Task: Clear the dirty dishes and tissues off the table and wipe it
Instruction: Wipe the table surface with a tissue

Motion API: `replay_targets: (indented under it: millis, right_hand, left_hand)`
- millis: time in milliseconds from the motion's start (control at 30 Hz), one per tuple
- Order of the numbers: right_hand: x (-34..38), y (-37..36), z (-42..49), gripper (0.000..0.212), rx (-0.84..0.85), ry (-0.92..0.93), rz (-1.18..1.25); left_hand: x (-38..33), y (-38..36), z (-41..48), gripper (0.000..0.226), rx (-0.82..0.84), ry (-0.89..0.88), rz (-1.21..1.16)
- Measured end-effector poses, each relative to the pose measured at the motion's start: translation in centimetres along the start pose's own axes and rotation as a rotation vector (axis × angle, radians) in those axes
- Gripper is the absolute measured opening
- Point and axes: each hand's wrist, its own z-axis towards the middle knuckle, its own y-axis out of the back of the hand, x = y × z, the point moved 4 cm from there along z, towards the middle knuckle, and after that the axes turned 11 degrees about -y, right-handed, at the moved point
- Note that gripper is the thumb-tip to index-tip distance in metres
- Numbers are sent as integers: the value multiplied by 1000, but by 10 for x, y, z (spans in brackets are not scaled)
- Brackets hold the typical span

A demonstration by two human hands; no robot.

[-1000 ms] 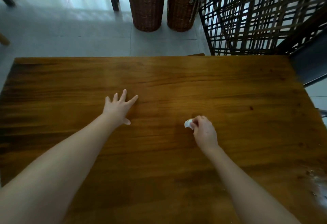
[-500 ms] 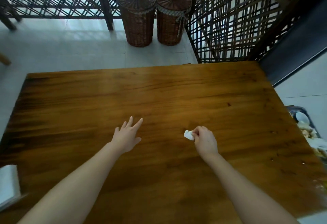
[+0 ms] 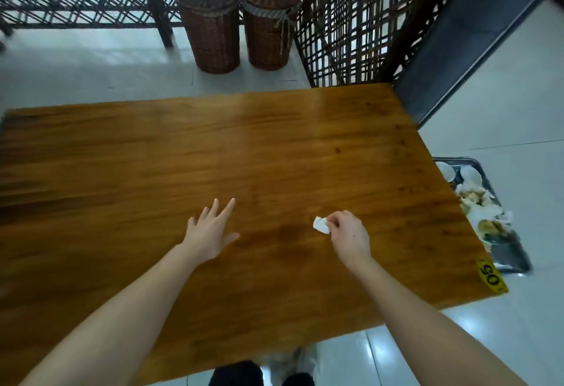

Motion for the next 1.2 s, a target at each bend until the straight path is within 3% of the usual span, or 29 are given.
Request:
replay_targets:
  millis: [667,1200]
  right_hand:
    - [-189,43,-38,20,15,-168,-12]
    - [-220,49,-25,11,-4,-244,23]
  left_hand:
    - [-167,-90,-6,81,91,-37,1]
    - [-218,-89,30,81,119,-139,-15]
